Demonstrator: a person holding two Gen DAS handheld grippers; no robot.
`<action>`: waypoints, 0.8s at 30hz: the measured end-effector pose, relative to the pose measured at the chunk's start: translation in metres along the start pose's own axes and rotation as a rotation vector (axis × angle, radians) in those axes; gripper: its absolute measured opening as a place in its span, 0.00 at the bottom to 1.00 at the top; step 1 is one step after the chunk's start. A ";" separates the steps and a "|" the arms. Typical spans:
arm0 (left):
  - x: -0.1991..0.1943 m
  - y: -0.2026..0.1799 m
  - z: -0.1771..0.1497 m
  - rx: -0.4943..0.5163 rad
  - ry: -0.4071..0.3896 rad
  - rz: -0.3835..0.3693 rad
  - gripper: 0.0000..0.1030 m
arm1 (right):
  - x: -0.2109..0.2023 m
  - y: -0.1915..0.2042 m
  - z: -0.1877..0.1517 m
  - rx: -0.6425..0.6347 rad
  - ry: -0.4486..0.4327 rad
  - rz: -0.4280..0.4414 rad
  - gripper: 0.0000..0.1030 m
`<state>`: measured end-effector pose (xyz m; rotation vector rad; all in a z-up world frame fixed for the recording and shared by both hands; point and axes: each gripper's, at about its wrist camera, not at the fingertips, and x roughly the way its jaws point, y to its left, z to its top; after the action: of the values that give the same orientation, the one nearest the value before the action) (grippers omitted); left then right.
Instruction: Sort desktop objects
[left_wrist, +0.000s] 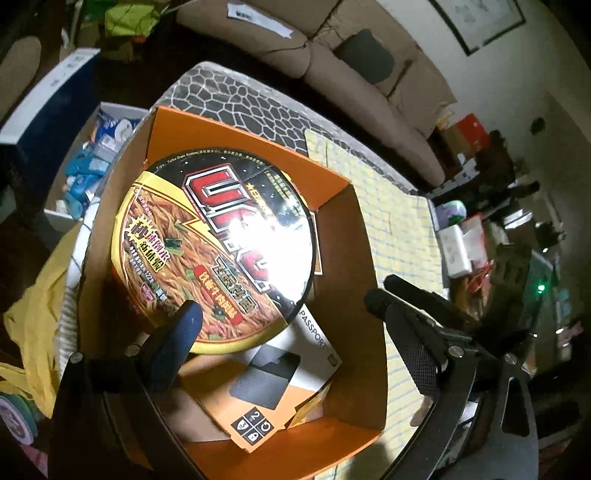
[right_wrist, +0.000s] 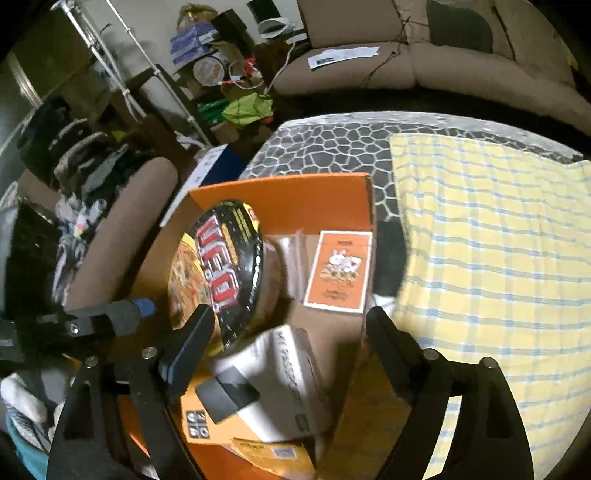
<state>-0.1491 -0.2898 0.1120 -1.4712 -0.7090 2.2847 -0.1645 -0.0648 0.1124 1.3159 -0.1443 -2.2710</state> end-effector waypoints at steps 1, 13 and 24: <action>-0.003 -0.004 -0.004 0.015 -0.009 0.000 0.97 | -0.002 0.000 -0.003 -0.004 0.000 -0.005 0.87; -0.021 -0.003 -0.067 0.050 -0.045 0.097 1.00 | -0.036 0.020 -0.045 -0.066 -0.046 -0.066 1.00; -0.044 0.009 -0.108 0.024 -0.092 0.086 1.00 | -0.050 0.027 -0.087 -0.026 -0.073 -0.078 0.99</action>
<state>-0.0326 -0.2951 0.1026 -1.4192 -0.6530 2.4311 -0.0614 -0.0505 0.1143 1.2459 -0.0899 -2.3799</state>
